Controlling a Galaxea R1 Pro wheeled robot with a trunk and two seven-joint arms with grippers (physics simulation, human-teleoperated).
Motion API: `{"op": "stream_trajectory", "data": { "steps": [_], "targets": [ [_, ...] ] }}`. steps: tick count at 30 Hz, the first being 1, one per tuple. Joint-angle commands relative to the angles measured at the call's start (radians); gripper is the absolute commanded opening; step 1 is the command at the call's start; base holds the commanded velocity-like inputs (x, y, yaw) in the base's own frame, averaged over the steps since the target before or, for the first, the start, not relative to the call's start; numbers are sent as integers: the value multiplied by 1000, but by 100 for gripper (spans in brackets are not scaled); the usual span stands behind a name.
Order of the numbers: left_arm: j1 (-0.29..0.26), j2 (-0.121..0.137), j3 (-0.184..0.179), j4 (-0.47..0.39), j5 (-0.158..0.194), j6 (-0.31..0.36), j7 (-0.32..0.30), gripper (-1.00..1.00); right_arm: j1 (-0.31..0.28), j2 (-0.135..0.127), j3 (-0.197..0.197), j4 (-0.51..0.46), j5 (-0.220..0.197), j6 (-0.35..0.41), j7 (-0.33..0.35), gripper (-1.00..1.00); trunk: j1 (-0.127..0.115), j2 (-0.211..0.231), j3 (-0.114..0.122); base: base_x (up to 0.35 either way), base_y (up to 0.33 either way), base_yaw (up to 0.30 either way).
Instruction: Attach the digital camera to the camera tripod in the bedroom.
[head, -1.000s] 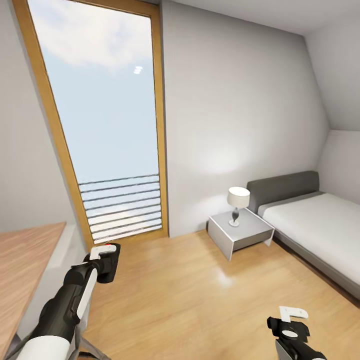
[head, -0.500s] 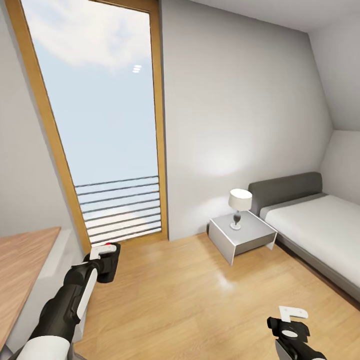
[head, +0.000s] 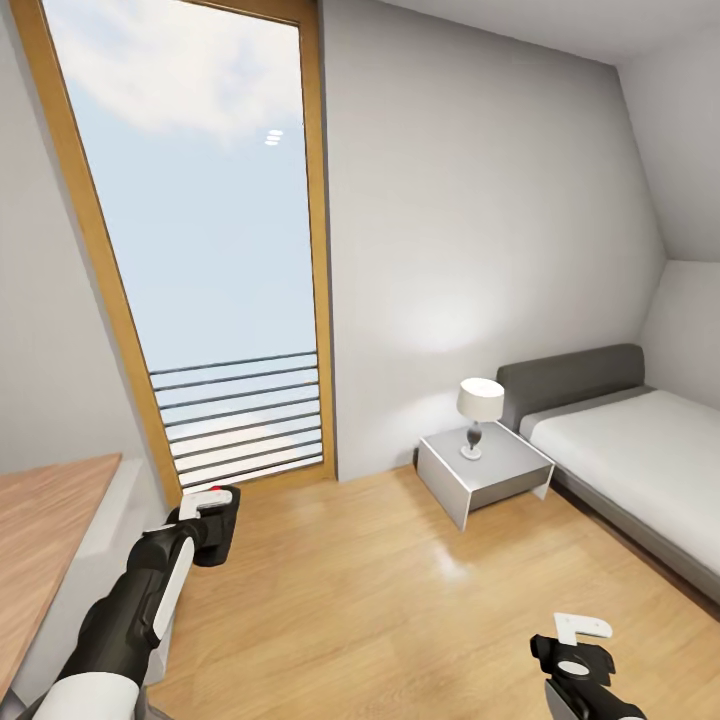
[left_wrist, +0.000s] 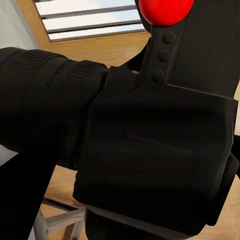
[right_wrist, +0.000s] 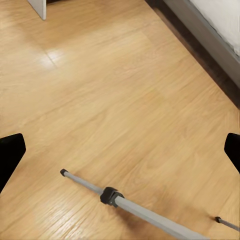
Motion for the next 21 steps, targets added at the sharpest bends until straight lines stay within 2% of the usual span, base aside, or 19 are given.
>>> {"op": "stream_trajectory", "data": {
  "steps": [1, 21],
  "targets": [
    [0, 0, -1, -1, 2, 4, 4, -100, 0, 1, -2, 1, -2, -5, -1, 100, 0, -1, 0, 0, 0, 0],
    [-1, 0, 0, -1, 2, 5, 4, -100, 0, 3, -2, 1, -2, -5, -4, 100, 0, -1, 0, 0, 0, 0]
  ]
}}
